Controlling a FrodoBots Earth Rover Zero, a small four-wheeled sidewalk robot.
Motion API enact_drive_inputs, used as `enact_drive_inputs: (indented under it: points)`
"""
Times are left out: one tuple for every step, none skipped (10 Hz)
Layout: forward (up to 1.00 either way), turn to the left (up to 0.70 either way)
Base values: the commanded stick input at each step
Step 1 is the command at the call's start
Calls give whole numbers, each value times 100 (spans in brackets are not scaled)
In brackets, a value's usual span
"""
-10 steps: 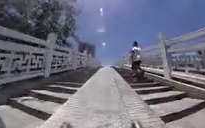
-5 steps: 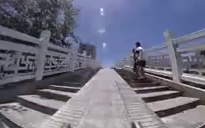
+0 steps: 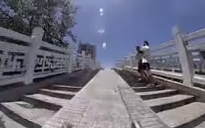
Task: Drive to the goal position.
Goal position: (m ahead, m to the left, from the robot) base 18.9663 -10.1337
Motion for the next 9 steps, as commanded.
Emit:
enact_drive_inputs:
  points:
    - [70, 0]
    - [70, 0]
    - [70, 0]
    - [70, 0]
    - [70, 0]
    - [70, 0]
    - [70, 0]
    - [70, 0]
    - [70, 0]
